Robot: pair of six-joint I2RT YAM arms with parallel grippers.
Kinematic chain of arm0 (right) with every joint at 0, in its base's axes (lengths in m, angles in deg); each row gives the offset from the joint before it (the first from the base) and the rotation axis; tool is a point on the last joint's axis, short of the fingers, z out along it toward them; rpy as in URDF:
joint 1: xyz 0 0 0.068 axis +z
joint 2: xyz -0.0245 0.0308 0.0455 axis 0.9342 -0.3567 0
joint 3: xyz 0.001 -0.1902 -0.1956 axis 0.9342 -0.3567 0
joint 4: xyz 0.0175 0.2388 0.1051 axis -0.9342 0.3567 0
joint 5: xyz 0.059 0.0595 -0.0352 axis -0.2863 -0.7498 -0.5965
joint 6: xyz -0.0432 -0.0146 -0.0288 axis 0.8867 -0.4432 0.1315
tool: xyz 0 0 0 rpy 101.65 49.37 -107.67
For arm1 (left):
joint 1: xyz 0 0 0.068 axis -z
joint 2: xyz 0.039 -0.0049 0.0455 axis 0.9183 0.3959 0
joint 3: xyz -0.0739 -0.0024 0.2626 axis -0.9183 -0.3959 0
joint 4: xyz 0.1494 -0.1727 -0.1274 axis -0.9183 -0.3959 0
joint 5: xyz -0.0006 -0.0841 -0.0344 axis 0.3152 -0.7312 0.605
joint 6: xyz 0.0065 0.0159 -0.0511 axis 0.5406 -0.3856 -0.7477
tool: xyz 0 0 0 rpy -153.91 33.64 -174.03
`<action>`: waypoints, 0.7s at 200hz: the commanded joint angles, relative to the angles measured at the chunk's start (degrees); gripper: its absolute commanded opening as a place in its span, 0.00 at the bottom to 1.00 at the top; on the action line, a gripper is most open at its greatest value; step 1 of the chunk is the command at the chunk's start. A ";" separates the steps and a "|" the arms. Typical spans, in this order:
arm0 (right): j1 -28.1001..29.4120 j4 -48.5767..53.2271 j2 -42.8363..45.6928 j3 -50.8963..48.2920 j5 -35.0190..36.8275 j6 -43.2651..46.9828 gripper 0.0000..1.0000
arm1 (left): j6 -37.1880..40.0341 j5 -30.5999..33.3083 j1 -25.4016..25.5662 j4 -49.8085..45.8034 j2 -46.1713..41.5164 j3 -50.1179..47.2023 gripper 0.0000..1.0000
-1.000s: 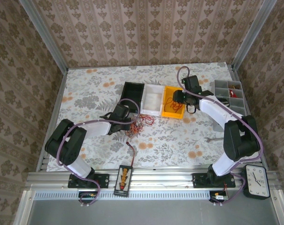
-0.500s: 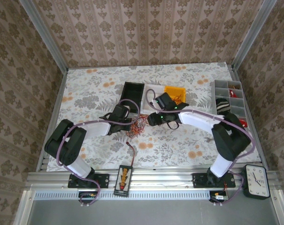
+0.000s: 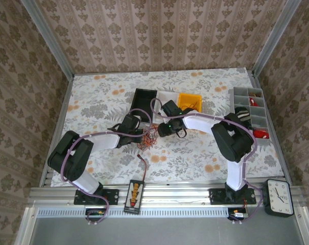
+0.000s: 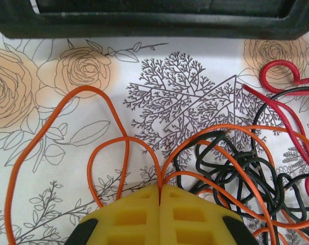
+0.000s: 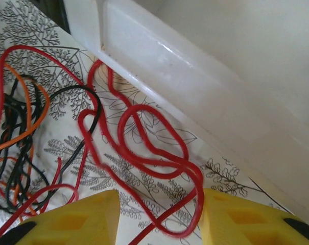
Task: Untangle the cables
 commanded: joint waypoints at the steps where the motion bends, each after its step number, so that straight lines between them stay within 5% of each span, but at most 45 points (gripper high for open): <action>1: -0.16 0.78 -1.70 1.29 0.69 1.05 0.38 | 0.33 -0.60 0.06 -1.39 -1.62 -1.16 0.00; 38: -0.30 -1.51 1.25 -1.67 -0.09 0.68 0.07 | -0.09 0.61 0.06 -2.25 -1.38 -0.74 0.00; 140: -5.98 -3.47 29.15 -19.37 18.00 -8.41 0.01 | -4.41 5.00 -2.70 -3.41 0.60 -0.81 0.00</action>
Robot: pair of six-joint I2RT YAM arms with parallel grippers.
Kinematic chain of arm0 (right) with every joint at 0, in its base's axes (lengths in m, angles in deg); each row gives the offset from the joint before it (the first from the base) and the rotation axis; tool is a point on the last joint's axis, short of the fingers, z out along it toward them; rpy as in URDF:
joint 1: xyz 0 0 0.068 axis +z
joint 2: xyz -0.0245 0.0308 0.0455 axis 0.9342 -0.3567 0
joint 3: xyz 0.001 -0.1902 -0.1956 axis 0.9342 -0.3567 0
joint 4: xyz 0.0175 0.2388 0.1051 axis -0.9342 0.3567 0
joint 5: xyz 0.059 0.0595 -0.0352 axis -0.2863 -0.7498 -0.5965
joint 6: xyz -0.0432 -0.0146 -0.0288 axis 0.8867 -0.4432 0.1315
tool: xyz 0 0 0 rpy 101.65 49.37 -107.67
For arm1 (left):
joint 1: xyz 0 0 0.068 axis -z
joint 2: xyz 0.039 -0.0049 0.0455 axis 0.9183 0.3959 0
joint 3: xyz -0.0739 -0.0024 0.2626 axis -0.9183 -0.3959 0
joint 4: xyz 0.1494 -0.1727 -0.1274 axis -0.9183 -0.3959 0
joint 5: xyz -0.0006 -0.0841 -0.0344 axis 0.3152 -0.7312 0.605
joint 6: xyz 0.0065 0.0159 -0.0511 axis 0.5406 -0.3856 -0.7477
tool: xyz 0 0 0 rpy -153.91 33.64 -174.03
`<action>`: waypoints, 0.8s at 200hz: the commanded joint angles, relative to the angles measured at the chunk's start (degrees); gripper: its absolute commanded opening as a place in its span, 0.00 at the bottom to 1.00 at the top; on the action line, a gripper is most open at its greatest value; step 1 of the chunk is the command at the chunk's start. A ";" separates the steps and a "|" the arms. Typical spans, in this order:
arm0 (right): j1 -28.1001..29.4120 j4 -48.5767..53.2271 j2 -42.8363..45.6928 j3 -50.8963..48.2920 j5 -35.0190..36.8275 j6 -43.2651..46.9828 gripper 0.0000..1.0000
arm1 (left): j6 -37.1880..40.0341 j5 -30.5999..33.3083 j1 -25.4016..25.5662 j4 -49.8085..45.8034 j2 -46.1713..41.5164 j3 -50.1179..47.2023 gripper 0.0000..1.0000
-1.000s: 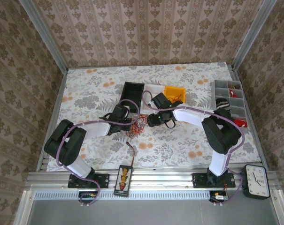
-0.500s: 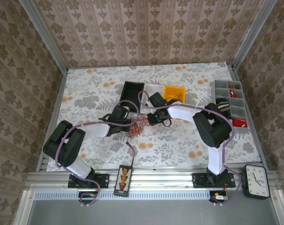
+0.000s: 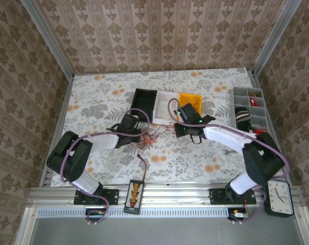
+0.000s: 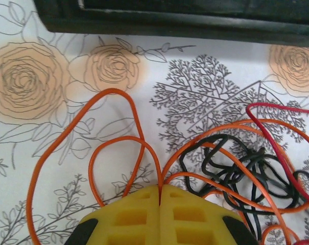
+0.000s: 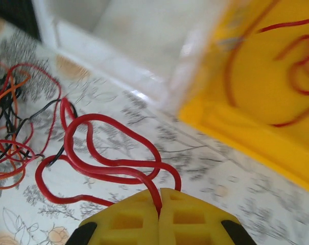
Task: Untangle the cables
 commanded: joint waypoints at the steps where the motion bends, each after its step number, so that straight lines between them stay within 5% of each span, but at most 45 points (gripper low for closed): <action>1: -3.36 -1.01 4.93 -2.62 6.66 -4.65 0.00 | -2.10 3.06 -1.48 -3.04 1.02 -0.44 0.00; 71: -16.03 -1.40 12.31 -5.08 5.78 -6.94 0.01 | -4.29 3.95 -3.30 -3.26 0.52 -2.08 0.00; 113: -15.62 0.13 12.47 -5.22 5.99 -2.90 0.02 | -4.71 3.56 -3.79 -2.20 0.60 -2.98 0.00; 160: -7.02 3.70 11.14 -4.56 9.19 7.07 0.03 | -1.43 -1.32 -3.57 0.50 0.23 -2.82 0.00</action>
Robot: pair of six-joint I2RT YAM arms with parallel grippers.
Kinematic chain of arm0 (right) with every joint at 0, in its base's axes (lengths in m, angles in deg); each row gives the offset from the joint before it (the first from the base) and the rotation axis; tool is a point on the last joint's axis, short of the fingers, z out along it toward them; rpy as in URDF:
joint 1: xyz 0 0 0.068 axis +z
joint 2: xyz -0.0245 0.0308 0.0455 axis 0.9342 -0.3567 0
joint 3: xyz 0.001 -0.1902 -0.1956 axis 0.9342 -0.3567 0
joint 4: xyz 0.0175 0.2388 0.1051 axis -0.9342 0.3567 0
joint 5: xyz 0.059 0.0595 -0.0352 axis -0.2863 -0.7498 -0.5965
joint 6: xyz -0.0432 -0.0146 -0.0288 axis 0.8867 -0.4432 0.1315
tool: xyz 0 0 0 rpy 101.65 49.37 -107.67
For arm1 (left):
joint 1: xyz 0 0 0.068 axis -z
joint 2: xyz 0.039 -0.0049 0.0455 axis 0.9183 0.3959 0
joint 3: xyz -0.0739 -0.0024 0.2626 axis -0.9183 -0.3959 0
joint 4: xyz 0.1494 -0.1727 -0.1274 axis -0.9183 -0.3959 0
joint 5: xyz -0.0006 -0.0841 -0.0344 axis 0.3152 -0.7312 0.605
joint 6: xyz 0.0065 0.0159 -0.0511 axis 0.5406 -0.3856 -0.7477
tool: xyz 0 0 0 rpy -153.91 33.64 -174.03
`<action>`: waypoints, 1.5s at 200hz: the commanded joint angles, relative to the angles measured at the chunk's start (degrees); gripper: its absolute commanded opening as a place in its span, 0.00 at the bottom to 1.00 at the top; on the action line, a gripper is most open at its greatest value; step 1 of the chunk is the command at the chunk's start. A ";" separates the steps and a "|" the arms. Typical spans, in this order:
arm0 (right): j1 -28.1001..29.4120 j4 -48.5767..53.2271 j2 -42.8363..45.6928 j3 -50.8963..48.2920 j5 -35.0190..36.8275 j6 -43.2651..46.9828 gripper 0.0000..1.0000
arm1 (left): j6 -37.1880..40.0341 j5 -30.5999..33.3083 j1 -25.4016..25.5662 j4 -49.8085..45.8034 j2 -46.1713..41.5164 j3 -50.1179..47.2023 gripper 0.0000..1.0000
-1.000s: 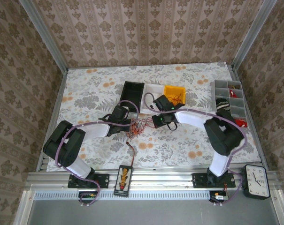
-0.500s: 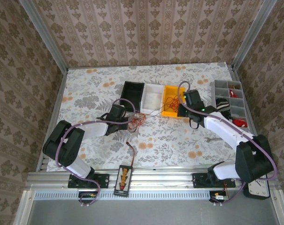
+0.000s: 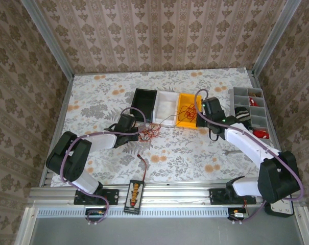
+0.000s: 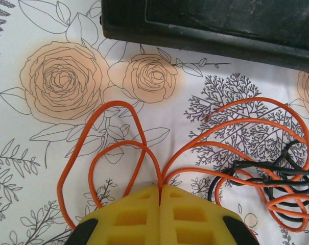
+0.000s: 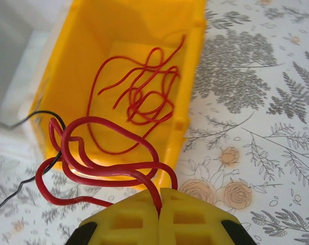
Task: Untangle the cables
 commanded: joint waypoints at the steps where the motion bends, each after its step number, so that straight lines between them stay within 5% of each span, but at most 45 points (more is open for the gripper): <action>1: 4.24 3.39 -0.30 -0.12 2.35 6.62 0.03 | 2.22 -0.96 -1.10 -1.51 0.41 -1.59 0.00; 49: 8.78 2.34 -2.06 -1.39 -2.24 7.10 0.03 | 11.82 -12.83 0.42 -1.88 -3.53 0.80 0.00; 73: 8.74 1.93 -3.12 -0.62 -3.33 7.33 0.03 | 18.22 -18.06 -0.08 -8.78 -7.55 4.27 0.42; 101: 8.77 1.57 -3.88 0.17 -4.83 7.70 0.02 | 23.65 -21.80 -0.58 -14.10 -11.21 8.05 0.56; 171: 5.35 0.81 -0.91 -0.36 -11.35 5.20 0.02 | 26.97 -26.14 8.62 -9.60 2.26 22.01 0.55; 217: -1.52 -0.40 2.90 -2.58 -19.68 1.95 0.02 | 29.60 -27.35 10.89 -9.73 10.82 28.21 0.52; 300: -2.30 -2.33 3.51 -3.50 -21.59 -0.84 0.03 | 30.53 -30.15 13.03 -10.97 18.43 35.04 0.45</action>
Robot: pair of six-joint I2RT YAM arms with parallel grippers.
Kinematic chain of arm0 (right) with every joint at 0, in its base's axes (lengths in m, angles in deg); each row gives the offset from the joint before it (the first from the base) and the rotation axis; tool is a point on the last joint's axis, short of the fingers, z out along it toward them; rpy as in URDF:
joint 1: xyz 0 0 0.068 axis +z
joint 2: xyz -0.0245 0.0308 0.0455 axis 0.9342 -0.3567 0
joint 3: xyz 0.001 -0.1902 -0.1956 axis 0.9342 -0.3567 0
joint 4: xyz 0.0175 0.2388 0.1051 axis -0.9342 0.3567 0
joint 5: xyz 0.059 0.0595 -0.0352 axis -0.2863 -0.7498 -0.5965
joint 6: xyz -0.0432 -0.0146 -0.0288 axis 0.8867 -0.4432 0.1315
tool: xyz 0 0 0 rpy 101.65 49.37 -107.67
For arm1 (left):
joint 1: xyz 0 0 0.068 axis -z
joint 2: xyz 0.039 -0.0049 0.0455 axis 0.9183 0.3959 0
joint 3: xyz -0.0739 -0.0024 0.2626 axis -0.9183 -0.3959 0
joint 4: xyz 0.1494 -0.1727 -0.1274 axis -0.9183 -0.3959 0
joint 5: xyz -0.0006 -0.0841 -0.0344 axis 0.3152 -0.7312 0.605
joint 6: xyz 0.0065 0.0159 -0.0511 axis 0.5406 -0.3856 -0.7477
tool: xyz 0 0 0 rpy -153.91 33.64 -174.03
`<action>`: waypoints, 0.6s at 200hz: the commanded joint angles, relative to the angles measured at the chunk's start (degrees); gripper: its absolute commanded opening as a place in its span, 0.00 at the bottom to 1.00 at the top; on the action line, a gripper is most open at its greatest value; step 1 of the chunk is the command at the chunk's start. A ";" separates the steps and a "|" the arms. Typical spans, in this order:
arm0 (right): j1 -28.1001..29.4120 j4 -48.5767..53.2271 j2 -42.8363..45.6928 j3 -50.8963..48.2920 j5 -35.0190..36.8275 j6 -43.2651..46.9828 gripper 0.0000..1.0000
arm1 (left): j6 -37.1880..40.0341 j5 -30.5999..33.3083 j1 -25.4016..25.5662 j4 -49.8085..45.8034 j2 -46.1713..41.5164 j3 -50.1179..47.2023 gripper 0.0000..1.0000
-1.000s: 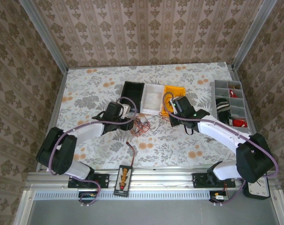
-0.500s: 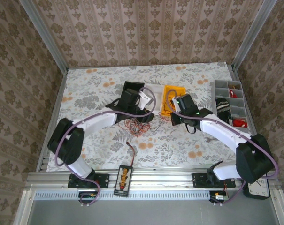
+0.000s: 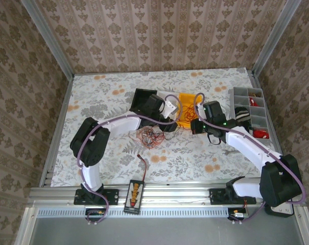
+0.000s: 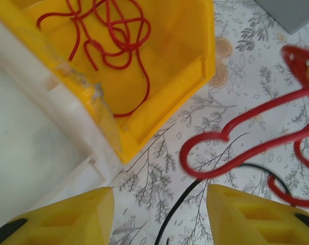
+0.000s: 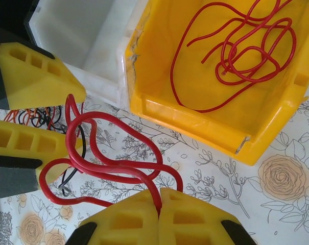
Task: Untangle the cables
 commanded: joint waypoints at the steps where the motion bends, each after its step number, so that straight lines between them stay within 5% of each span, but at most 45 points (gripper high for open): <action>1: -0.39 -2.07 1.28 -0.33 -1.87 -1.97 0.03 | 2.74 -1.86 0.68 -1.61 1.63 1.39 0.45; 27: -1.49 -3.02 1.79 -0.20 -2.72 -3.32 0.03 | 1.93 -0.44 0.65 -0.78 2.35 0.27 0.28; 49: -2.38 -3.03 1.85 -0.11 -2.66 -3.74 0.02 | -0.21 4.20 0.51 1.26 2.67 -0.90 0.00; 120: -7.51 -1.96 4.18 -3.01 9.41 -9.18 0.02 | -13.59 10.07 -7.19 12.14 -7.62 -14.20 0.00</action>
